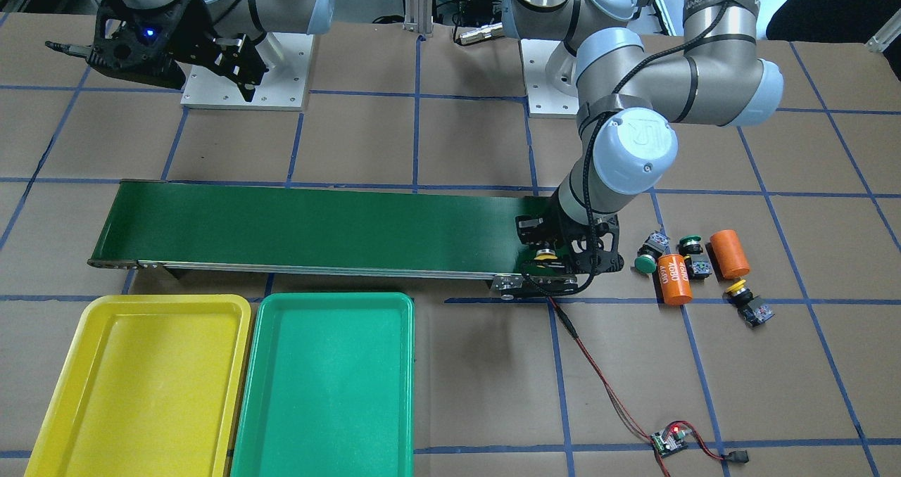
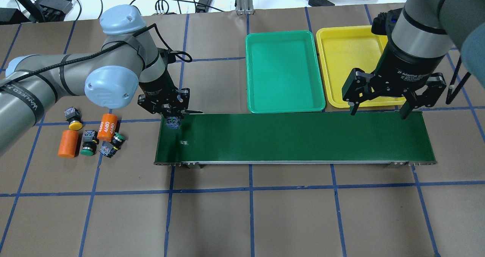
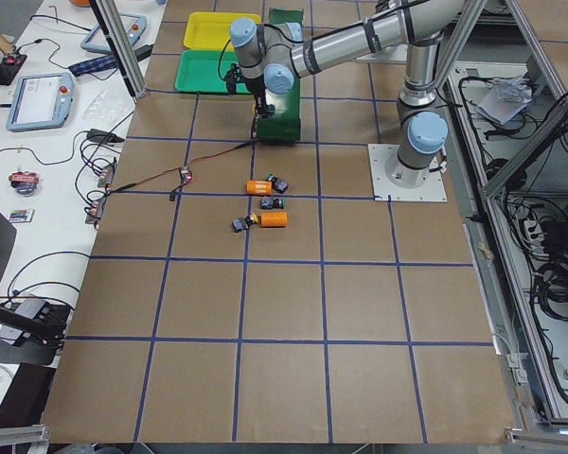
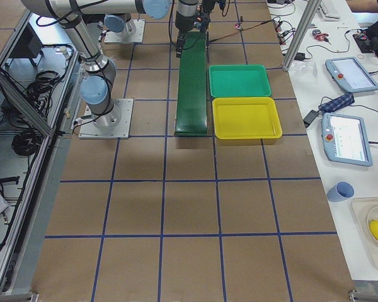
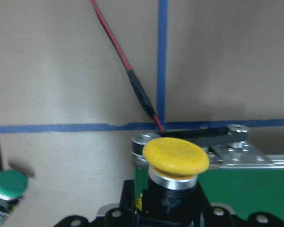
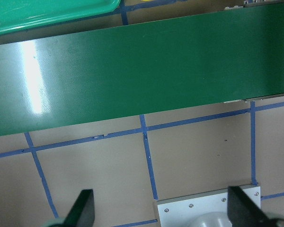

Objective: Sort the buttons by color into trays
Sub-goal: 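Carry the yellow-cap button with the left gripper onto the conveyor and release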

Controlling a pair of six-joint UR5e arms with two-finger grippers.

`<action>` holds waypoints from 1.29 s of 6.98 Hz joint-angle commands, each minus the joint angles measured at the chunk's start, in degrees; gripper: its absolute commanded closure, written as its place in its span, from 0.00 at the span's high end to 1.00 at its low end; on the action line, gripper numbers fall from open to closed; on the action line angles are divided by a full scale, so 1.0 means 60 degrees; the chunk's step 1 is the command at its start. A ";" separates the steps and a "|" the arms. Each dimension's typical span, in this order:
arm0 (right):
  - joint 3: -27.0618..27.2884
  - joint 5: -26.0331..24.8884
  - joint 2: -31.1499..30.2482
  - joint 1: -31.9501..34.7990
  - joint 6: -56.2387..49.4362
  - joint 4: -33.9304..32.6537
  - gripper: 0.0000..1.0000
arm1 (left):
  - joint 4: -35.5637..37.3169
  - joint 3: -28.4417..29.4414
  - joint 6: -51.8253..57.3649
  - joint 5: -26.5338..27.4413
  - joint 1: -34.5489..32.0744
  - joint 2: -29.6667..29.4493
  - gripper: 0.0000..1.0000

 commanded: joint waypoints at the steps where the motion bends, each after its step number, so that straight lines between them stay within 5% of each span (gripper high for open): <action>1: 0.0000 -0.0011 0.0025 0.0000 0.0000 -0.0004 1.00 | 0.0580 -0.0774 -0.1071 -0.0009 -0.0198 0.0063 0.00; 2: 0.0000 -0.0011 0.0025 0.0000 0.0000 -0.0004 1.00 | 0.0629 -0.0848 -0.1291 -0.0024 -0.0358 -0.0040 0.25; 3: 0.0000 -0.0011 0.0025 0.0000 0.0000 -0.0004 1.00 | 0.0716 -0.0762 -0.1395 -0.0009 -0.0432 -0.0026 0.99; 6: 0.0000 0.0003 -0.0004 0.0000 0.0029 -0.0004 1.00 | 0.0514 -0.0310 0.0056 0.0078 0.0003 0.0470 1.00; 9: 0.0000 -0.0011 -0.0019 0.0000 0.0103 0.0010 1.00 | 0.0583 -0.0205 0.3997 0.0079 0.2898 0.0255 1.00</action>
